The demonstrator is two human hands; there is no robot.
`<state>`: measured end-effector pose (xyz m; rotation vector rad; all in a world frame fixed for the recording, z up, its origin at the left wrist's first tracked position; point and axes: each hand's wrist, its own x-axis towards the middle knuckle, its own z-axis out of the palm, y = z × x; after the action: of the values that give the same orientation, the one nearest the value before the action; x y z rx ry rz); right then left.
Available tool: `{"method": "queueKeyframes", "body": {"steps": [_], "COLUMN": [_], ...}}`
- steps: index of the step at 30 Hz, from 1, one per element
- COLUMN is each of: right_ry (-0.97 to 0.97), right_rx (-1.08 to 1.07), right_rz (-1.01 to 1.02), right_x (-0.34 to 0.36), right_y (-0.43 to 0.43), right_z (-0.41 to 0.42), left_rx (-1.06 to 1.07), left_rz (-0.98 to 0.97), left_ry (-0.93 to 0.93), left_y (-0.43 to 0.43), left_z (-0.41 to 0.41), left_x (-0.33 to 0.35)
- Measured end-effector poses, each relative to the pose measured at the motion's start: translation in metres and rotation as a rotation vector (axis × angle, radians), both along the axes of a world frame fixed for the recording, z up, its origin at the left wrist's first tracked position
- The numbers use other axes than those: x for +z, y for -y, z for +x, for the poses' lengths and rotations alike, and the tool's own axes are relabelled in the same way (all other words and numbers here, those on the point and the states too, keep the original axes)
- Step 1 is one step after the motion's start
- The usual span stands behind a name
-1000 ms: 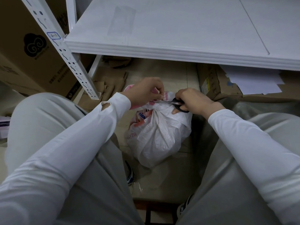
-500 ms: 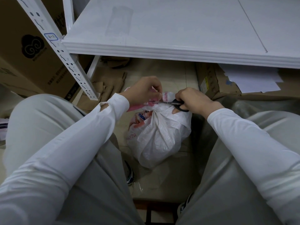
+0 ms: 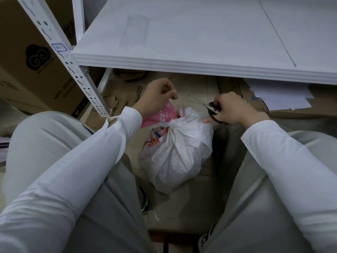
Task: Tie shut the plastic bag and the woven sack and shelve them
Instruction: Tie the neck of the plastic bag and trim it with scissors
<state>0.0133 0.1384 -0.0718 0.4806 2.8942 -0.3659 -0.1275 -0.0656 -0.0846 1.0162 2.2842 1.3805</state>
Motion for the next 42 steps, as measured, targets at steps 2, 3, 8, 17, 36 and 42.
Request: {"method": "queueKeyframes", "body": {"steps": [2,3,8,17,36,42], "right_ry": [-0.094,-0.151,-0.362,-0.533,-0.727,-0.654], "right_rx": [-0.09,-0.127,-0.263,-0.487,-0.662,-0.655], "right_rz": [-0.042,-0.056,-0.113,-0.203,-0.347,-0.293], "right_x": [0.003,0.003,0.018,0.039,0.035,0.038], "right_y": [-0.004,-0.005,0.002,0.006,0.005,0.001], "right_z": [0.001,0.0,-0.013,-0.068,-0.152,-0.163], "left_rx": [0.045,0.067,0.192,0.421,0.607,0.635], "left_rz": [0.067,0.104,0.276,0.299,0.053,0.133], "left_ry": [0.042,0.06,0.141,0.136,-0.012,0.055], "left_y": [-0.001,-0.002,-0.013,-0.033,-0.056,-0.052], "left_z": [-0.001,-0.003,-0.014,-0.079,-0.146,-0.146], "left_x": [0.002,0.004,0.029,0.067,0.039,0.038]}}
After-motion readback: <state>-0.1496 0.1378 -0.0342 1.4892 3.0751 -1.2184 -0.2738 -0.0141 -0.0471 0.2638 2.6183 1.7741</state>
